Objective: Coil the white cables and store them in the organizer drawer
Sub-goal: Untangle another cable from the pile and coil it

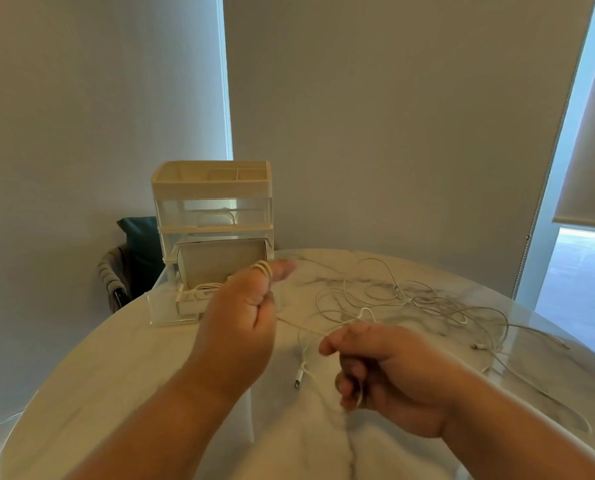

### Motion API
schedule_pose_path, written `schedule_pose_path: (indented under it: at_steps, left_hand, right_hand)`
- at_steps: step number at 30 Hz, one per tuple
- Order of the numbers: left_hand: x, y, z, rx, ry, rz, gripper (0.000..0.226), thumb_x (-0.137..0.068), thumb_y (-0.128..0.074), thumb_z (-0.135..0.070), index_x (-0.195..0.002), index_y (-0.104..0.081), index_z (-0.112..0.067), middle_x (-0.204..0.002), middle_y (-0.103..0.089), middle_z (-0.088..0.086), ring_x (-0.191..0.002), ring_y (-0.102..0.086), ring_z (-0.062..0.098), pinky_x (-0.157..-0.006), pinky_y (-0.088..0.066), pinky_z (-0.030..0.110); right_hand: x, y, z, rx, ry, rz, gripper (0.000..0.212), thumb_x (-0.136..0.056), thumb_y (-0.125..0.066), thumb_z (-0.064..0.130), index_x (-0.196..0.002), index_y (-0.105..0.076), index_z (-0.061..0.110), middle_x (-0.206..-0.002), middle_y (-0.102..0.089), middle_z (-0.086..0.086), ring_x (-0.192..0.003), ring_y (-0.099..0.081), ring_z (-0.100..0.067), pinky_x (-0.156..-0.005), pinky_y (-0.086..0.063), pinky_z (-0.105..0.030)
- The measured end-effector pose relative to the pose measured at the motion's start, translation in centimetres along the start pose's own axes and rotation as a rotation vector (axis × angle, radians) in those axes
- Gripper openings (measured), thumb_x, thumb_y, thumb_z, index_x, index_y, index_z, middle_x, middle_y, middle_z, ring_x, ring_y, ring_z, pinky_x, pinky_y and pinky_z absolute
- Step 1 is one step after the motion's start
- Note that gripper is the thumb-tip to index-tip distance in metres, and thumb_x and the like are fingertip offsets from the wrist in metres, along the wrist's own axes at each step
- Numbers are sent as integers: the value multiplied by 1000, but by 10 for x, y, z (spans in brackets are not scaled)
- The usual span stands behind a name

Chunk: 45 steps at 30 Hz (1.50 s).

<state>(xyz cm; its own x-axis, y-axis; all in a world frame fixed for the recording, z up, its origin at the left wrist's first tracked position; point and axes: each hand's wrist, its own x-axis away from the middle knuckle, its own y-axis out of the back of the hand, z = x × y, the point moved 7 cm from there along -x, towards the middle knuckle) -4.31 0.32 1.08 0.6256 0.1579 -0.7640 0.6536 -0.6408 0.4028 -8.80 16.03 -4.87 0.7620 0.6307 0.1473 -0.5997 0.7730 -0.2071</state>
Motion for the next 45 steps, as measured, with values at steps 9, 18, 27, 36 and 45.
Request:
schedule_pose_path:
  at_steps: [9, 18, 27, 36, 45]
  left_hand:
    - [5, -38, -9, -127, -95, 269, 29, -98, -41, -6, -114, -59, -22, -102, -56, -17, -100, -49, -5, -86, -36, 8]
    - [7, -41, -11, -243, -67, 368, 17, -101, -35, -24, -86, -44, -28, -80, -45, -17, -80, -45, -5, -69, -34, 16]
    - [14, -58, -7, -267, 28, 636, 27, -102, -41, -16, -110, -66, -24, -101, -66, -13, -93, -60, -2, -81, -43, 15]
    - [39, -67, -13, 686, 487, 911, 36, -101, -49, -25, -75, -69, -10, -51, -42, 2, -45, -39, 13, -53, -38, 28]
    - [34, -60, -34, 1684, 501, 909, 31, -101, -38, -13, -111, -61, 6, -90, -72, 17, -80, -70, 27, -81, -53, 38]
  right_hand:
    - [3, 9, 21, -396, 61, 135, 32, -69, -74, 6, -101, -75, 0, -56, -42, 1, -36, -31, -7, -38, -37, -22]
    - [6, 3, 21, -169, 125, 211, 36, -77, -72, 14, -111, -74, 3, -64, -53, -5, -48, -43, -13, -50, -37, -27]
    - [31, 20, 66, 925, 555, -428, 21, -89, -71, 30, -75, -75, 46, -82, -66, 17, -76, -62, 0, -64, -43, -11]
    - [35, 25, 78, 1027, 818, -530, 9, -83, -77, 29, -79, -74, 37, -88, -65, 23, -91, -62, 0, -74, -41, -7]
    - [-4, 34, 32, 536, 361, -211, 37, -67, -75, 53, -70, -70, 16, -58, -60, 4, -47, -40, -9, -48, -35, -23]
